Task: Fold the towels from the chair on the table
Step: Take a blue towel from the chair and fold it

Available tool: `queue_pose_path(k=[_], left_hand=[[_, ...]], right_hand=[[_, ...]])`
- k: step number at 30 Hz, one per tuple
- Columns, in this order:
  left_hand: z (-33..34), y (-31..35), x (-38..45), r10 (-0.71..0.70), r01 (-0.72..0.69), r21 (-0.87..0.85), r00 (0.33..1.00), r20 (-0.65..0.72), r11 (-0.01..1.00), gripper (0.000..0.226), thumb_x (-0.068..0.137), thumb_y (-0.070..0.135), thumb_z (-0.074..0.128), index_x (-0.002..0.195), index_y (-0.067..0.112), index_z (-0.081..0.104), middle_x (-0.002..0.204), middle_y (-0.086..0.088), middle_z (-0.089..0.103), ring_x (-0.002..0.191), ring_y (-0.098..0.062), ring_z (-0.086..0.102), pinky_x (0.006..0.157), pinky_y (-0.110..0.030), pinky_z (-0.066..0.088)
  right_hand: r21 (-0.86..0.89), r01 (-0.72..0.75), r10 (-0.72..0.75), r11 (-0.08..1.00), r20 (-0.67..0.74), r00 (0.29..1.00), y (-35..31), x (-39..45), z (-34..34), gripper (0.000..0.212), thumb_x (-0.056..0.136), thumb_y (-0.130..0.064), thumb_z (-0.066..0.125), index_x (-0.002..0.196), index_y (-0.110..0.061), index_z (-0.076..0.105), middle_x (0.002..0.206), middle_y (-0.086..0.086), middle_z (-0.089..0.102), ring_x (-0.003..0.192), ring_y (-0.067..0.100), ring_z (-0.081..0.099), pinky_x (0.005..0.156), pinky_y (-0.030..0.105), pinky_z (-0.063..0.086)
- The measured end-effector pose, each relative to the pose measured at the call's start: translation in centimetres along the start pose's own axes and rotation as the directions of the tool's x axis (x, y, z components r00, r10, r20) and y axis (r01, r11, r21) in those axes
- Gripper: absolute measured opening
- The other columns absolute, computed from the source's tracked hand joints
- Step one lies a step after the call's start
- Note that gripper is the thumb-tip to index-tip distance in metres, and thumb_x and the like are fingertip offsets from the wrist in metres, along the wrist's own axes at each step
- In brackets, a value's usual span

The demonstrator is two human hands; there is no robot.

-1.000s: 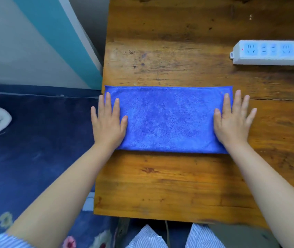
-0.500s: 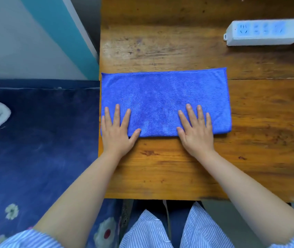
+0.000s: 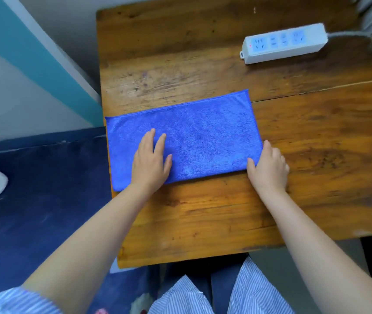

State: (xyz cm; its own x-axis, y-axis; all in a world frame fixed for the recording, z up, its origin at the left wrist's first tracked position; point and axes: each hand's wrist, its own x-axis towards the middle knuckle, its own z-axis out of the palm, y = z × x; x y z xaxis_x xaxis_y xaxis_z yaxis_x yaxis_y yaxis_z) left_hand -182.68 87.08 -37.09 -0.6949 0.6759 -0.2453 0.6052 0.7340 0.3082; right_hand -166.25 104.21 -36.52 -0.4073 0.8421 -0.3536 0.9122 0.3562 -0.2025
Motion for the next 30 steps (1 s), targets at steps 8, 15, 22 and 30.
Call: queue_pose_path(k=[8, 15, 22, 30], left_hand=[[-0.6, 8.1, 8.4, 0.211, -0.222, 0.101, 0.971, 0.113, 0.97, 0.039, 0.089, 0.012, 0.043, 0.126, 0.001, 0.041, 0.134, -0.017, 0.041, 0.116, -0.031, 0.042, 0.087, -0.038, 0.038], [0.0, 14.1, 13.9, 0.165, -0.222, 0.19, 0.947, 0.275, 0.956, 0.05, 0.083, 0.01, 0.05, 0.132, 0.012, 0.038, 0.125, -0.014, 0.048, 0.114, -0.034, 0.046, 0.087, -0.038, 0.039], [-0.9, 17.1, 17.7, 0.056, -0.056, -0.012, 0.902, 0.427, 0.998, 0.04, 0.077, 0.002, 0.056, 0.116, 0.01, 0.049, 0.099, -0.008, 0.053, 0.102, -0.027, 0.054, 0.072, -0.027, 0.034], [-3.4, 20.9, 21.4, 0.121, 0.144, -0.444, 0.848, 0.516, 0.884, 0.024, 0.08, -0.007, 0.05, 0.074, 0.015, 0.056, 0.074, -0.005, 0.057, 0.069, -0.019, 0.055, 0.065, -0.025, 0.045]], right_hand=[[0.288, -0.234, 0.198, 0.929, 0.151, 0.969, -0.6, 0.3, -0.5, 0.04, 0.087, -0.014, 0.058, 0.121, 0.002, 0.044, 0.124, 0.023, 0.047, 0.116, 0.037, 0.045, 0.092, 0.037, 0.038], [0.404, -0.295, 0.207, 0.866, 0.246, 0.947, 0.3, 2.1, -1.0, 0.029, 0.082, -0.004, 0.059, 0.11, 0.002, 0.055, 0.119, 0.02, 0.053, 0.111, 0.033, 0.05, 0.084, 0.025, 0.03], [0.401, -0.238, 0.134, 0.885, 0.269, 0.954, 2.3, 6.2, -3.8, 0.021, 0.08, 0.0, 0.052, 0.098, -0.002, 0.061, 0.118, 0.019, 0.047, 0.097, 0.034, 0.054, 0.083, 0.023, 0.035], [0.365, -0.129, 0.061, 0.922, 0.19, 0.98, 5.2, 11.8, -8.3, 0.016, 0.078, 0.0, 0.051, 0.086, -0.013, 0.047, 0.105, 0.014, 0.061, 0.1, 0.032, 0.055, 0.073, 0.03, 0.041]])
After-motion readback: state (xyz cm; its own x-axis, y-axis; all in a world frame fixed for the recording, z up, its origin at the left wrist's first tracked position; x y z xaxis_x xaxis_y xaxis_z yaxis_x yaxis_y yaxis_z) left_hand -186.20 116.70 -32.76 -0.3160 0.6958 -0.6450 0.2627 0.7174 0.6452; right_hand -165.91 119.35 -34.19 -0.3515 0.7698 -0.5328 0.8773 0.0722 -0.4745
